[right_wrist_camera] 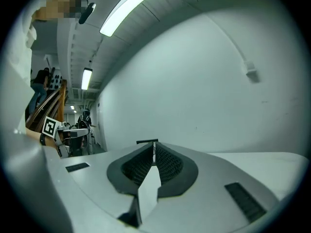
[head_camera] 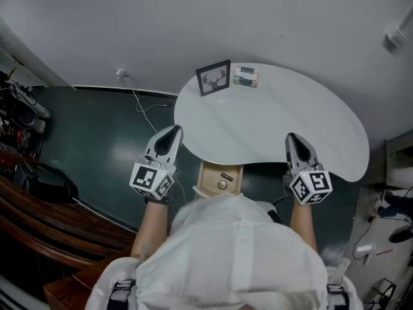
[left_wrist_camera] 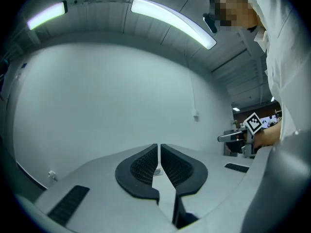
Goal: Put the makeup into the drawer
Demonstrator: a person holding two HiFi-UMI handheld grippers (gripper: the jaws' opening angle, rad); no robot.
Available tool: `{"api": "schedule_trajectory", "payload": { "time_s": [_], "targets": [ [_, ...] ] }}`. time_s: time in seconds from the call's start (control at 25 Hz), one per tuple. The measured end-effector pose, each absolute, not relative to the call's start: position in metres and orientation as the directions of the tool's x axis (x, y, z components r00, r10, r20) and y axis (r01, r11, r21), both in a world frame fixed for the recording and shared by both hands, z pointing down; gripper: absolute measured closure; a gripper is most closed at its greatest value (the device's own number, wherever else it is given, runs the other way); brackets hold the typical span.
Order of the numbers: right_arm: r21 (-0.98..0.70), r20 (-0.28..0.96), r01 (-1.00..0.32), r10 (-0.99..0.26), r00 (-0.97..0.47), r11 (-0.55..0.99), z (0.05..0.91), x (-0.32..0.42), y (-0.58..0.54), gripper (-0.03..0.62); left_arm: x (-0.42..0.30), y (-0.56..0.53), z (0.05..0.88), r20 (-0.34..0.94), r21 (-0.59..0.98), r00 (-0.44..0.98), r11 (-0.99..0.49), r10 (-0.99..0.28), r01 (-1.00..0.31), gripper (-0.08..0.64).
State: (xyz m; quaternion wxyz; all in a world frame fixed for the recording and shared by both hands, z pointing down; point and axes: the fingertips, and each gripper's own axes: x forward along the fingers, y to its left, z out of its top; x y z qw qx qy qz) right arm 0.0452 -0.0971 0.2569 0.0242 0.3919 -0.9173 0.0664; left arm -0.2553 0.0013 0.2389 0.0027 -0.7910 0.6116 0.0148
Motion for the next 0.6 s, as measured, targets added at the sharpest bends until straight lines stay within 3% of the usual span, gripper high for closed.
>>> {"api": "schedule_trajectory", "payload": {
  "time_s": [0.6],
  "targets": [
    [-0.059,0.061,-0.774,-0.772,-0.633,0.630,0.236,0.048,-0.085,0.583,-0.291,0.011,0.220,-0.050,0.005,0.231,-0.232,-0.972,-0.973,0.528]
  ]
}}
